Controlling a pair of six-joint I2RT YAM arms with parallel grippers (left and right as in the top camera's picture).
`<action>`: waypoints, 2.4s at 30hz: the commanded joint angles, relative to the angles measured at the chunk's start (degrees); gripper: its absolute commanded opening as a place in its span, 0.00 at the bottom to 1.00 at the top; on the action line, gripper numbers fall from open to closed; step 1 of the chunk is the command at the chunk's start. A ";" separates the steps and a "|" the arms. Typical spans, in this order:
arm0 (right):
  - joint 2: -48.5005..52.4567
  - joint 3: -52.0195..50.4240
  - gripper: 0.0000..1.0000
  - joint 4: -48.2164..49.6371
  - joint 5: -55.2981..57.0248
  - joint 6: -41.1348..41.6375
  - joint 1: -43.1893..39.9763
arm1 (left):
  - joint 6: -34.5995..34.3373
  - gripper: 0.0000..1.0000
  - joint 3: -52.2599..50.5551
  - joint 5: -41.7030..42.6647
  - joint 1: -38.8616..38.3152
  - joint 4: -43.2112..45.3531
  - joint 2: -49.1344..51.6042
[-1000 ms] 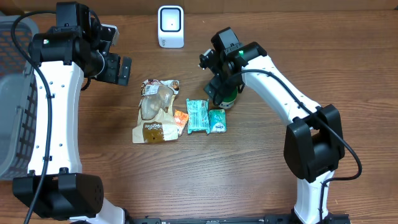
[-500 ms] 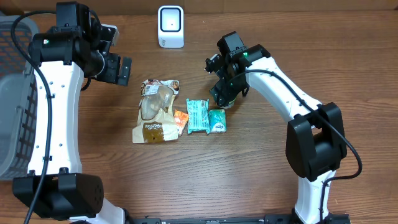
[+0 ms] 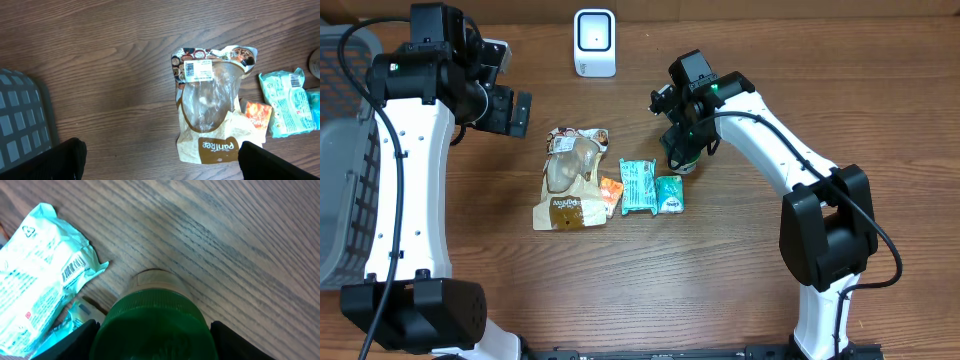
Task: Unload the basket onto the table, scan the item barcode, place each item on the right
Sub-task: 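Lower the right gripper and grasp the green-lidded jar, then lift the jar and hold it at the scanner with the right gripper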
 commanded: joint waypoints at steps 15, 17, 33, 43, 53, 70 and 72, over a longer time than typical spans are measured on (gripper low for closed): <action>0.04 4.17 0.61 -0.81 -0.13 25.64 -1.92 | 0.63 1.00 0.50 0.79 0.09 -0.13 0.28; 0.04 4.15 0.60 -0.26 -0.13 29.03 -2.45 | 0.63 1.00 0.50 0.79 0.09 -0.13 0.28; 0.07 -1.14 0.75 3.50 0.04 23.87 -2.58 | 0.63 0.99 0.50 0.79 0.09 -0.13 0.28; 0.04 -3.52 0.68 4.20 0.26 15.80 -2.58 | 0.63 1.00 0.50 0.79 0.09 -0.13 0.28; -0.09 -0.57 0.45 2.03 -0.87 19.37 -2.58 | 0.63 1.00 0.50 0.79 0.09 -0.13 0.28; -4.15 22.10 0.38 -5.27 -54.71 27.30 -6.99 | 0.63 1.00 0.50 0.79 0.09 -0.15 0.28; -4.33 22.84 0.38 -5.20 -58.82 28.15 -8.24 | 0.63 1.00 0.50 0.79 0.09 -0.13 0.28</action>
